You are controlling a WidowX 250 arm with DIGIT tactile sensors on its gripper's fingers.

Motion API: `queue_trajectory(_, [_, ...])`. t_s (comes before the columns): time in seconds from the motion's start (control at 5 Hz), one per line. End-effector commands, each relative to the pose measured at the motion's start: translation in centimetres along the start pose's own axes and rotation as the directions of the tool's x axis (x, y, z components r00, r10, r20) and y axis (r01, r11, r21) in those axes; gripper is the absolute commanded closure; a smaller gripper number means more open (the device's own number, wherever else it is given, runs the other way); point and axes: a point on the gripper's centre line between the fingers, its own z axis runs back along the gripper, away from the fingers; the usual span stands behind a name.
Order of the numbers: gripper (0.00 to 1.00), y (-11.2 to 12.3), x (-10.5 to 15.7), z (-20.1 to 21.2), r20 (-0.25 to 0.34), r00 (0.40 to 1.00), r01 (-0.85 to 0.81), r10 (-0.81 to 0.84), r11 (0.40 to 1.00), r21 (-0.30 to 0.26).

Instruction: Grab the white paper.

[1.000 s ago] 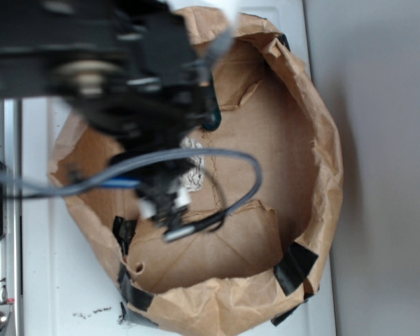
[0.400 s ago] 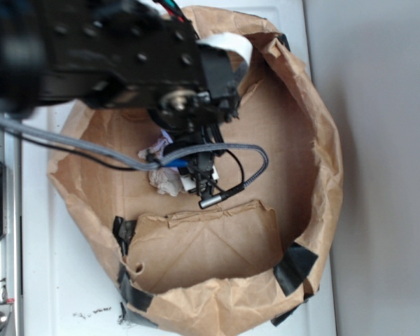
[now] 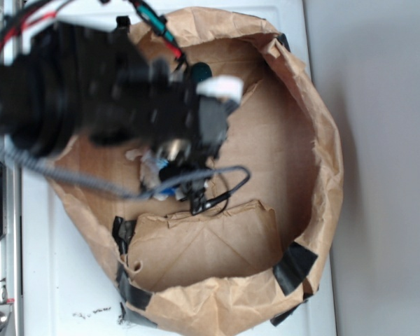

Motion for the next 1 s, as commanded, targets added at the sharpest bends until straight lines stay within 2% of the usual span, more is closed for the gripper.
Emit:
queue_trajectory(0.0, [1.0, 2.2, -1.3, 3.4, 0.12, 0.987, -0.095, 0.103, 0.993, -0.069])
queue_trajectory(0.2, [1.0, 2.2, -1.3, 3.7, 0.142, 0.985, -0.09, 0.098, 0.994, -0.062])
queue_trajectory(0.4, [1.0, 2.5, -0.9, 5.5, 0.17, 0.978, -0.107, 0.121, 0.99, -0.09])
queue_trajectory(0.6, [1.0, 3.0, -0.8, 7.8, 0.186, 0.973, -0.107, 0.135, 0.982, -0.154])
queue_trajectory(0.8, [0.0, 3.3, -1.7, 8.8, 0.188, 0.979, -0.037, 0.079, 0.975, -0.217])
